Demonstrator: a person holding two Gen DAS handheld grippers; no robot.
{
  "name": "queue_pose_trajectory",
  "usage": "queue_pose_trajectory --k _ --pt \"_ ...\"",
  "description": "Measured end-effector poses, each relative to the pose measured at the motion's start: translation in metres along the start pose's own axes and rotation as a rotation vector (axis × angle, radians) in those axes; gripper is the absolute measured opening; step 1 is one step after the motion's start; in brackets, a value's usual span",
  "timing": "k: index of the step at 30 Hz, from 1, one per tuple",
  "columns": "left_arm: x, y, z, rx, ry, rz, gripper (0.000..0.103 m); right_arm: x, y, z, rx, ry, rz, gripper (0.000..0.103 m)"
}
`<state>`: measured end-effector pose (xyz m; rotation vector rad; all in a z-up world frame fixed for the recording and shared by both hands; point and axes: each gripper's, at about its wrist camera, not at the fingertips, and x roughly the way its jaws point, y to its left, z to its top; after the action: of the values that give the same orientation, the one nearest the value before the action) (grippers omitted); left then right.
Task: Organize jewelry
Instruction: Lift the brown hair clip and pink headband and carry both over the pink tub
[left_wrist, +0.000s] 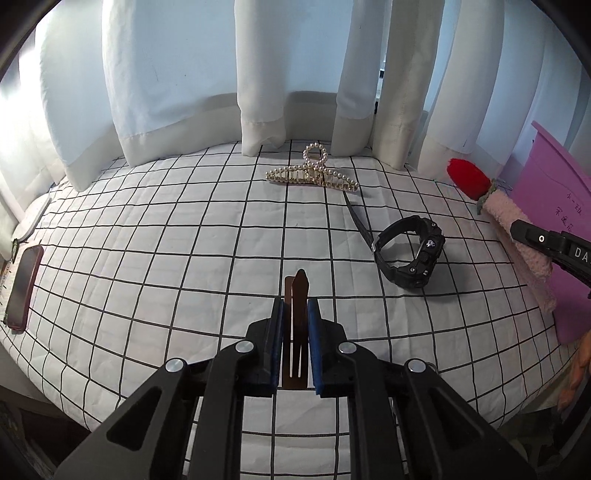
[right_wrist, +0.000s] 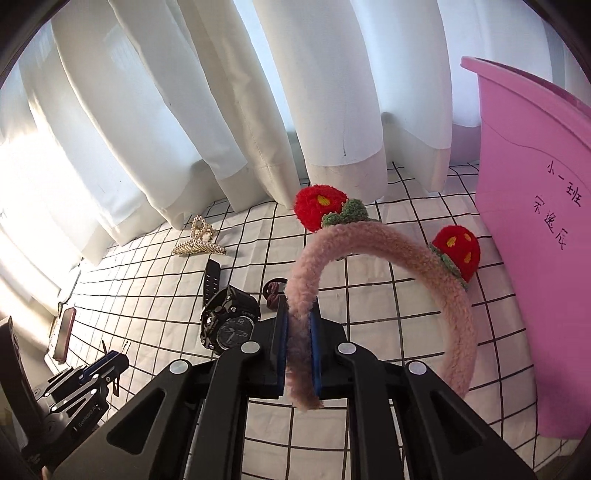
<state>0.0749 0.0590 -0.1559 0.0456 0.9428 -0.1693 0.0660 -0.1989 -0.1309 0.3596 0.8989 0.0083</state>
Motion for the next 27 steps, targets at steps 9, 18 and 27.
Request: queue_pose_trajectory --k 9,18,27 --pt "-0.044 0.006 0.036 0.028 -0.039 -0.053 0.013 -0.048 0.036 0.016 -0.018 -0.041 0.0 0.01" --pt "-0.084 -0.001 0.065 0.082 -0.107 -0.13 0.013 -0.105 0.059 0.038 -0.028 -0.15 -0.018 0.01" --pt "-0.123 -0.049 0.109 0.155 -0.224 -0.235 0.013 -0.184 0.047 0.06 -0.035 -0.32 -0.078 0.01"
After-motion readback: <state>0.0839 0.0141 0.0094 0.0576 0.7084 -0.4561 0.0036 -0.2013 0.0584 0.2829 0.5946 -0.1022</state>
